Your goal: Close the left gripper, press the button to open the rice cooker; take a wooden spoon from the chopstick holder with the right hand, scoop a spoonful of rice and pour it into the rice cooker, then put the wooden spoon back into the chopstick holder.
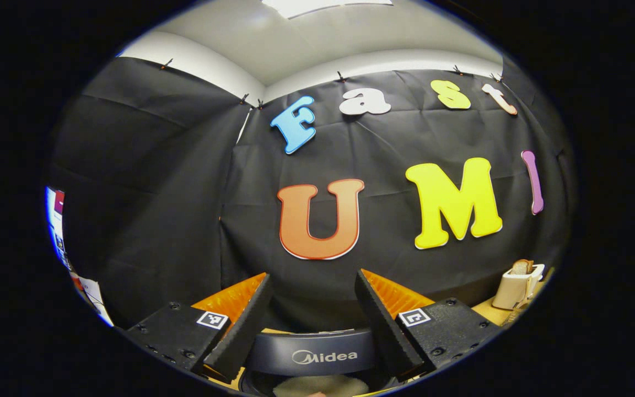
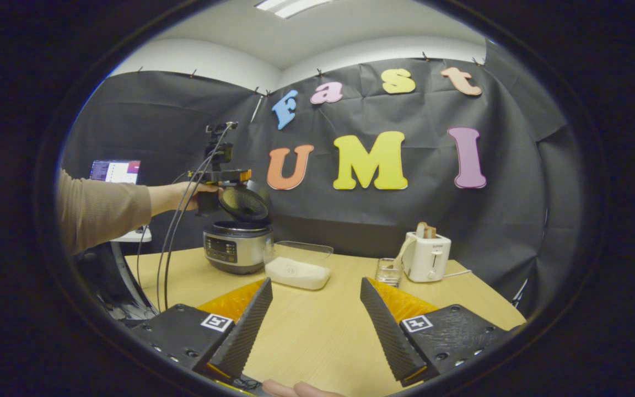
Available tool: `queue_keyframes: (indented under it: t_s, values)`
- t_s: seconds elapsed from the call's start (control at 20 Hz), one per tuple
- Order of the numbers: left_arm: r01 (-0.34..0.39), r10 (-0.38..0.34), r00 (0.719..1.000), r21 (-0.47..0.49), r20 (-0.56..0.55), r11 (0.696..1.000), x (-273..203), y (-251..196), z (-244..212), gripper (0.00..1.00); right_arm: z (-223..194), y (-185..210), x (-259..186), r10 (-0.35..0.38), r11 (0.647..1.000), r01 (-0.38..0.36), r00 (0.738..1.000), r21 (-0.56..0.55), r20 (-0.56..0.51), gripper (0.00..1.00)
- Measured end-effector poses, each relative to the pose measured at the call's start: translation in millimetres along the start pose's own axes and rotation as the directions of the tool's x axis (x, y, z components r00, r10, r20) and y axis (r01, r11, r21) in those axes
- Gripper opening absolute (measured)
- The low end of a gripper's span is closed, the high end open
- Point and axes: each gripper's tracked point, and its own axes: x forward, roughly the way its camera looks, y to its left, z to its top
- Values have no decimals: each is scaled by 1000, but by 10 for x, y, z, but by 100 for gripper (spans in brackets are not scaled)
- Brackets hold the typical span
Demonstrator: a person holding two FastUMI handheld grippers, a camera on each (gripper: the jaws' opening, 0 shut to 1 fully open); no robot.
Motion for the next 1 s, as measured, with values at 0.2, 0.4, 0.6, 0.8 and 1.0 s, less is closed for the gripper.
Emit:
queue_keyframes:
  t_s: [0.2,0.4,0.6,0.8,1.0]
  values:
    - [62,-59,989,21,-138,998,-287,-167,-525,96,-83,128,-19,16,1000,-16,1000,-2,-21,95]
    - [113,-78,939,87,-335,990,-492,-253,-1198,96,-187,186,41,24,1000,-24,998,-1,-53,95]
    - [66,-54,966,36,-251,997,-479,-249,-1171,92,-304,162,109,23,1000,-22,996,13,-83,95]
    - [42,-34,975,32,-220,999,-511,-268,-1195,90,-411,106,175,19,998,-12,993,57,-119,95]
    - [-74,75,987,15,-141,997,-611,-101,-1141,92,-470,107,201,34,996,-22,989,85,-147,96]
